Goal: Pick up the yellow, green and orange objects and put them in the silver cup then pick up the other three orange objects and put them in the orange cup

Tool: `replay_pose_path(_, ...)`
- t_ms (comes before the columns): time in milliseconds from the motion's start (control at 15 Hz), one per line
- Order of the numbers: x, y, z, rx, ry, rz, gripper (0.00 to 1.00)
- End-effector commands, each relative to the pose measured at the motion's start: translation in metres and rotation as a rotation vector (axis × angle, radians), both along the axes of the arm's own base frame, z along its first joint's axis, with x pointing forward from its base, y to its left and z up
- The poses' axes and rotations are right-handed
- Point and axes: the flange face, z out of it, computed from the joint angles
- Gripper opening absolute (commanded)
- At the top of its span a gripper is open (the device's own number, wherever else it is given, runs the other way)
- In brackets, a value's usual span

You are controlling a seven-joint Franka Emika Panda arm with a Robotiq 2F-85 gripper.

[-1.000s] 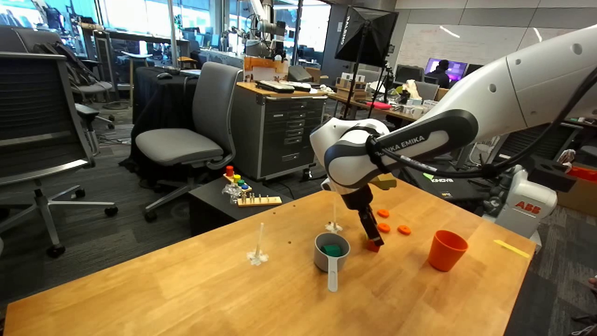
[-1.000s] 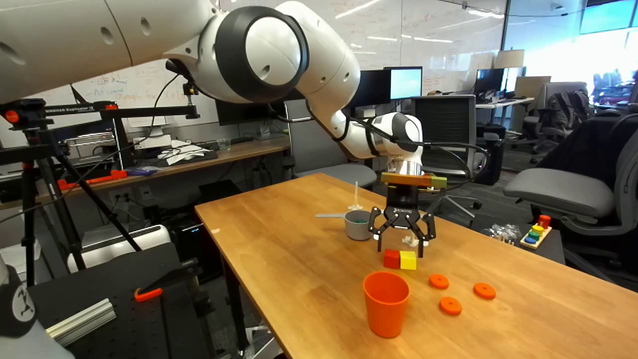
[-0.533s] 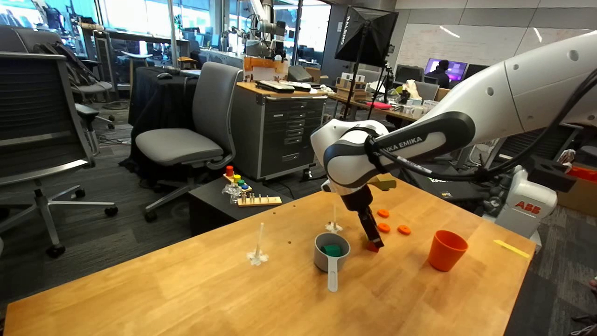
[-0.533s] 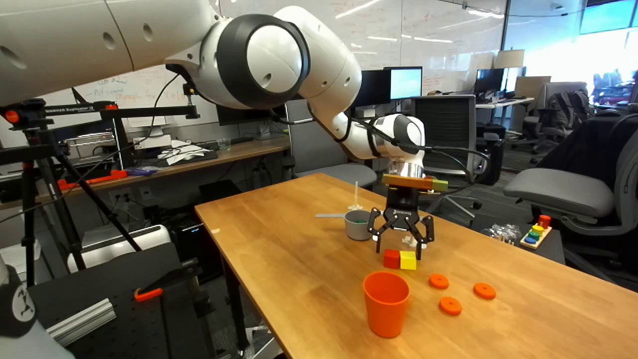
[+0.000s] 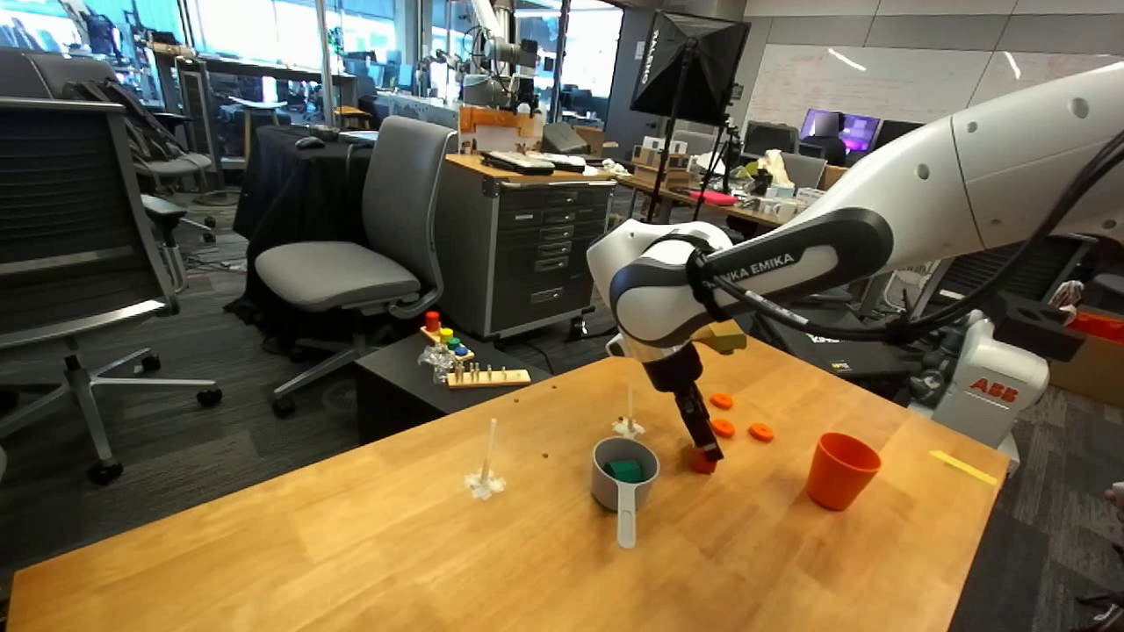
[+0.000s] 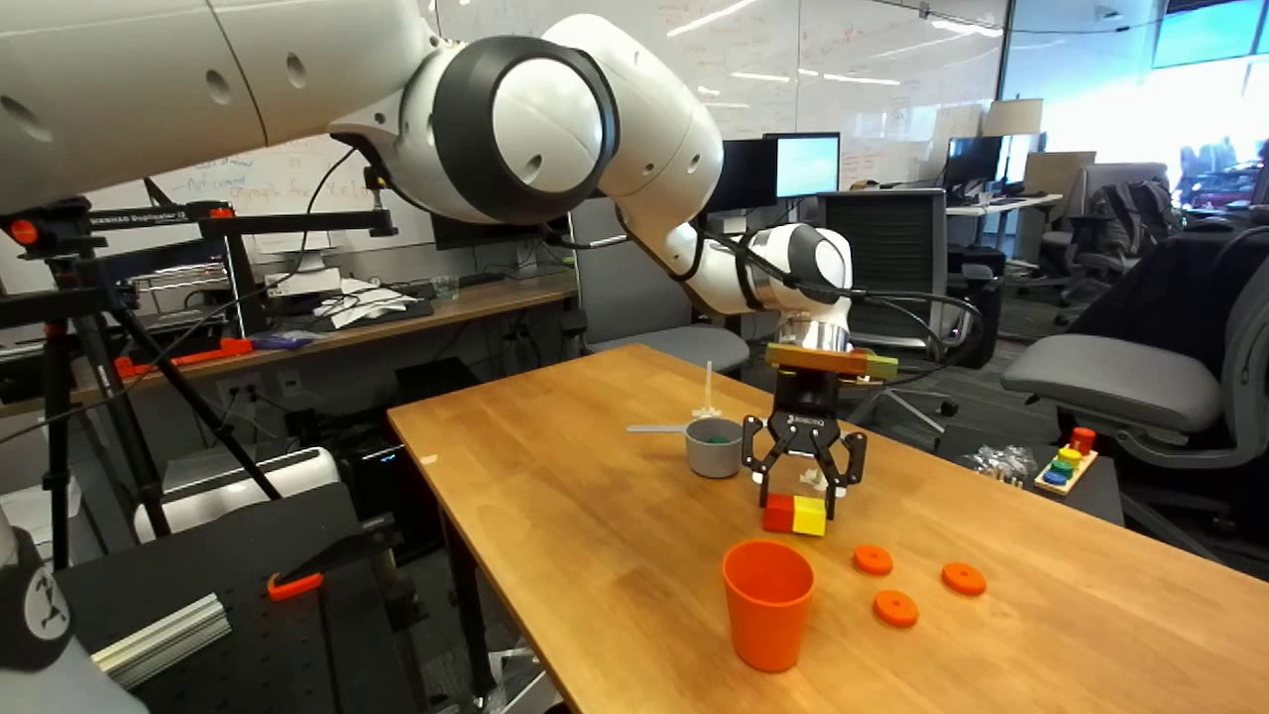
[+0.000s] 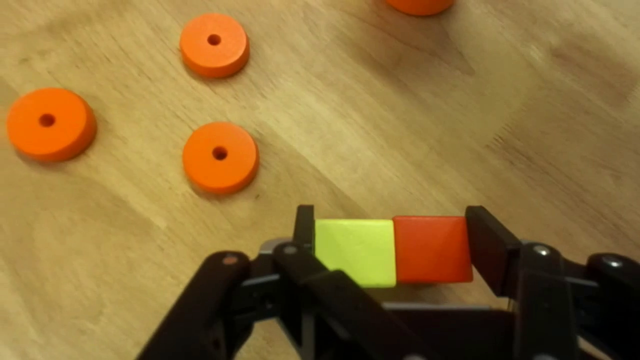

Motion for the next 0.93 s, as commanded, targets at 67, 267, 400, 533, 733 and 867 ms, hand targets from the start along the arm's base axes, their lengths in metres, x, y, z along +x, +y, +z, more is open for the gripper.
replay_pose_path(67, 0.016, 0.001, 0.043, 0.048, -0.039, -0.029, 0.5)
replay_pose_path(267, 0.029, 0.016, 0.087, 0.066, -0.11, -0.022, 0.5)
replay_pose_path(400, 0.035, 0.026, 0.11, 0.085, -0.144, -0.016, 0.5)
replay_pose_path(533, 0.037, 0.041, 0.127, 0.119, -0.165, -0.004, 0.5)
replay_pose_path(733, 0.033, 0.072, 0.133, 0.167, -0.165, 0.02, 0.5)
replay_pose_path(867, 0.028, 0.092, 0.127, 0.201, -0.146, 0.03, 0.5)
